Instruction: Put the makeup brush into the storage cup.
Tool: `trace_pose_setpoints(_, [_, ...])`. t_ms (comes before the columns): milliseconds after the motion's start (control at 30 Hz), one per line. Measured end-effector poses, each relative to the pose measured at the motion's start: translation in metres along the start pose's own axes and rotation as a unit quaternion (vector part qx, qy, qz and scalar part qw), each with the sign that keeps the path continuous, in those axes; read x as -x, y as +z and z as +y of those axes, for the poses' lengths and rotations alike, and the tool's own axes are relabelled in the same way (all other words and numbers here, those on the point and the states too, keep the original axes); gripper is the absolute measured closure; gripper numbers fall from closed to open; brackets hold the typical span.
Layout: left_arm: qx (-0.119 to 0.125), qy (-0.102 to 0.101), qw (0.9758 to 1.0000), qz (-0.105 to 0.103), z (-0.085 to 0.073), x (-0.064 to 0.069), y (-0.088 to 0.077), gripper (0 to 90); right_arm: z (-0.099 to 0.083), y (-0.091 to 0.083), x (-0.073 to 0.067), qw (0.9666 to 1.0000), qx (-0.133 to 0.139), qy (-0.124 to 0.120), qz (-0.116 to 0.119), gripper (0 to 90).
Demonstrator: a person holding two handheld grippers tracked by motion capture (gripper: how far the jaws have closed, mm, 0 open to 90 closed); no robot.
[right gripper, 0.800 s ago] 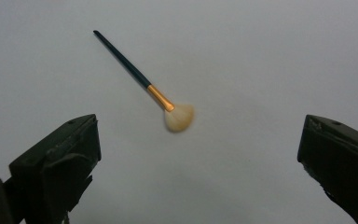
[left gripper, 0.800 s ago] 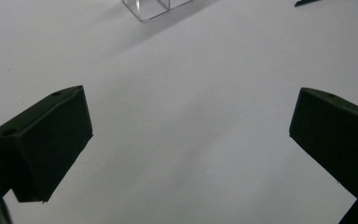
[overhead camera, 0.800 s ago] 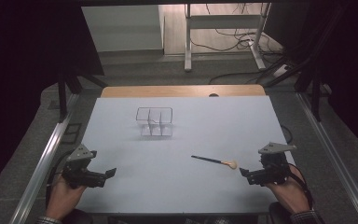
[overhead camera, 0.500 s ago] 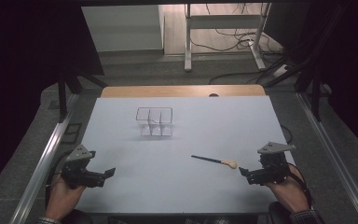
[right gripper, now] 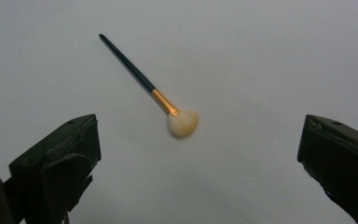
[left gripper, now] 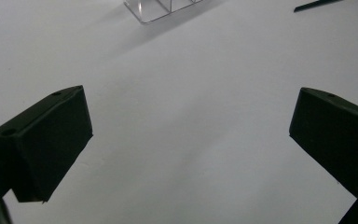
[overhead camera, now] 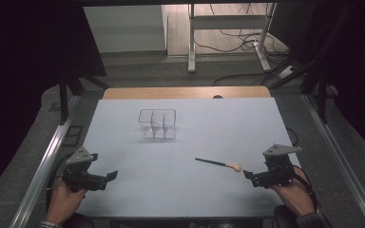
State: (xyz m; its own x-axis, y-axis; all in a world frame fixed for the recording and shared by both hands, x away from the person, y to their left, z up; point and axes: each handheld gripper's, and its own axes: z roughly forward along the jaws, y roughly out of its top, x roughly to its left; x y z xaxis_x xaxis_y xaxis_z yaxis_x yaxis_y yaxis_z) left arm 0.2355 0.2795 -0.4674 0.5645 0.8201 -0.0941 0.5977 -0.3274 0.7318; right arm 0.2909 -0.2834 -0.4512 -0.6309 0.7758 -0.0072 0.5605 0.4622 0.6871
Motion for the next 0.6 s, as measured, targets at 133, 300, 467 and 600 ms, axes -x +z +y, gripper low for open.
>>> trace_pose_setpoints(133, [0.002, -0.003, 1.0000, -0.004, 0.0001, 0.0000, 0.0000, 0.0, 0.0001, 0.0007, 0.0004, 1.0000, -0.003, -0.001, 0.001, 0.0])
trace_pose_setpoints(300, [0.003, -0.007, 1.0000, -0.006, 0.0001, -0.0003, -0.0001, 0.0, 0.0006, 0.0007, 0.0024, 1.0000, -0.006, -0.002, 0.002, 0.0])
trace_pose_setpoints(467, [0.002, -0.008, 0.9999, -0.006, 0.0001, -0.0004, 0.0000, 0.0, 0.0017, 0.0021, 0.0045, 0.9999, -0.011, -0.009, 0.001, 0.0])
trace_pose_setpoints(600, [0.001, -0.005, 1.0000, -0.003, 0.0000, -0.0002, 0.0004, 0.0, 0.0038, 0.0032, 0.0062, 0.9998, -0.017, -0.011, -0.001, 0.0])
